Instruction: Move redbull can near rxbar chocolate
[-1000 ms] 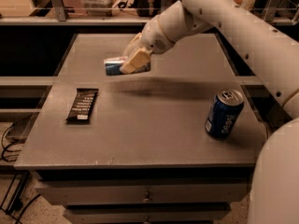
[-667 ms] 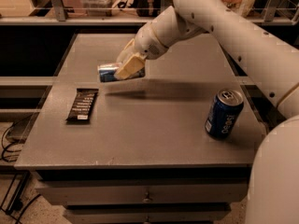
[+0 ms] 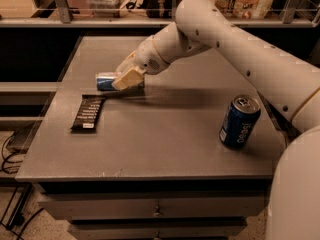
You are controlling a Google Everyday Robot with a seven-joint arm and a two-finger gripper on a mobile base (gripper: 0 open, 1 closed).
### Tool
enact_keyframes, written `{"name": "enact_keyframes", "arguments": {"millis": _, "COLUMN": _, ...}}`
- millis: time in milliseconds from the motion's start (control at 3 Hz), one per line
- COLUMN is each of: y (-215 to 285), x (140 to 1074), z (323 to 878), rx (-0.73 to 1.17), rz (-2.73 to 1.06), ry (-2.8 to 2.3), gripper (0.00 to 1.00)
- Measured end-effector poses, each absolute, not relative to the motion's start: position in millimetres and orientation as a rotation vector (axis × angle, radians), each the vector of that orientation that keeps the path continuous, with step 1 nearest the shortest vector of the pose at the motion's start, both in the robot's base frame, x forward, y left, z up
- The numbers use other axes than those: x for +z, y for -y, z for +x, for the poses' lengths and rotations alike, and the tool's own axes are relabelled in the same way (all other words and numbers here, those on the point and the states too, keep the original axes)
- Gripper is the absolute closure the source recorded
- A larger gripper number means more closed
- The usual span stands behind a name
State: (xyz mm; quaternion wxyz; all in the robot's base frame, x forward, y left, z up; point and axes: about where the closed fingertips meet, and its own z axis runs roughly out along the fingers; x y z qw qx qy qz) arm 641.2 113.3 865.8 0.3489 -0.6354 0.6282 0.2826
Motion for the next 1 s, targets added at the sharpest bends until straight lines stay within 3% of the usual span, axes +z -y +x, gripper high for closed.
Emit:
{"name": "enact_keyframes", "arguments": {"millis": 333, "y": -124.9, "x": 864.4, "z": 643.7, "rx": 0.759, "rz": -1.597, "ry": -1.623, "gripper": 0.12}}
{"name": "enact_keyframes", "arguments": {"millis": 667, "y": -126.2, "x": 863.7, "z": 643.3, "rx": 0.759, "rz": -1.602, "ry": -1.622, "gripper": 0.00}}
{"name": "enact_keyframes", "arguments": {"millis": 1000, "y": -126.3, "x": 863.7, "z": 643.2, "rx": 0.760, "rz": -1.603, "ry": -1.622, "gripper": 0.00}}
